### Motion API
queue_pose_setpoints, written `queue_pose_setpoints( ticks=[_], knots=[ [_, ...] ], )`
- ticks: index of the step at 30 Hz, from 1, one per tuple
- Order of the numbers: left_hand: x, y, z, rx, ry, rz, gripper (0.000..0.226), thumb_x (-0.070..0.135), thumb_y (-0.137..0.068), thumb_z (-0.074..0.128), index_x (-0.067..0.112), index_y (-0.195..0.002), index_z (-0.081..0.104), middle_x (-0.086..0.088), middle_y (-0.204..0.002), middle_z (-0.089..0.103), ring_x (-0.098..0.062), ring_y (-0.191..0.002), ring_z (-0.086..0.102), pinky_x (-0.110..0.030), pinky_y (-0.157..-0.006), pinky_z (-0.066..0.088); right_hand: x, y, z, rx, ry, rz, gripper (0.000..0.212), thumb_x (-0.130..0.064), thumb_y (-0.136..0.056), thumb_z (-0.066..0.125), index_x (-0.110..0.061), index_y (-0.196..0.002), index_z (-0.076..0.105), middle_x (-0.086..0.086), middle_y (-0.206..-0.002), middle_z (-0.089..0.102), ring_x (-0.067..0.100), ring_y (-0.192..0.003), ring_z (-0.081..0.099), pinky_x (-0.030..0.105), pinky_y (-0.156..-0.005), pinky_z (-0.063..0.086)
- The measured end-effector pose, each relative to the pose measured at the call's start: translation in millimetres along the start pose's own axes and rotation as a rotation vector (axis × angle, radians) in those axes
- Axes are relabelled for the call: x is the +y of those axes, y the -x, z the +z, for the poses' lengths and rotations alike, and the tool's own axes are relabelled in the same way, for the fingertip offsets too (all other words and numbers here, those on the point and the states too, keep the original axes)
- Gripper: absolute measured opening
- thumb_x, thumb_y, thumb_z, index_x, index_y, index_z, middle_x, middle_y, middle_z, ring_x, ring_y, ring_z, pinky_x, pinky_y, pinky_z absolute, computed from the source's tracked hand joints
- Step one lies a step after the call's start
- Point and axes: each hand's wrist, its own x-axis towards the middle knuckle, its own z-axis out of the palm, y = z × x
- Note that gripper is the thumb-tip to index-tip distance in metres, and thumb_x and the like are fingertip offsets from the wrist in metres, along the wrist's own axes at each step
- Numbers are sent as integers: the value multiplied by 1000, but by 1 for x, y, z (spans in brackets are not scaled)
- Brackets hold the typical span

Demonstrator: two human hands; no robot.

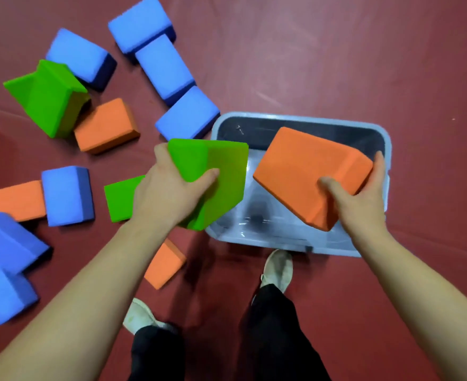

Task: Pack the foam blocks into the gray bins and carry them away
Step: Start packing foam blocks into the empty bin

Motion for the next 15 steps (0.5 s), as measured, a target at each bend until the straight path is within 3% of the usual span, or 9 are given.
queue_pose_setpoints(
  ticks=[4, 6, 10, 15],
  knots=[
    [25, -21, 72, -106, -66, 21, 93, 78, -67, 67, 13, -127, 36, -20, -117, 66, -40, -108, 63, -44, -81, 48, 43, -28, 15, -4, 42, 104, 121, -46, -72, 83, -28, -159, 1, -2, -150, 44, 18, -130, 50, 32, -104, 38],
    [24, -30, 110, -137, -94, 2, 98, 76, -68, 68, 12, -135, 33, -19, -119, 65, -40, -109, 62, -44, -83, 48, 68, -39, 37, -24, 43, 164, 124, -50, -68, 85, -20, -158, 5, 3, -147, 49, 21, -129, 52, 34, -106, 41],
    [8, -44, 181, -198, -151, -45, 97, 69, -73, 71, 7, -135, 31, -18, -119, 65, -38, -110, 62, -41, -82, 46, 114, -54, 88, -65, 135, 176, 102, -56, -63, 85, -18, -144, 37, 3, -126, 63, 25, -114, 61, 38, -97, 48],
    [-19, -61, 237, -247, -246, -47, 111, 65, -74, 73, 4, -149, 19, -19, -122, 63, -40, -113, 60, -43, -87, 48, 156, -61, 137, -130, 180, 189, 89, -54, -64, 85, -20, -134, 43, 3, -122, 63, 25, -110, 61, 38, -93, 50]
  ],
)
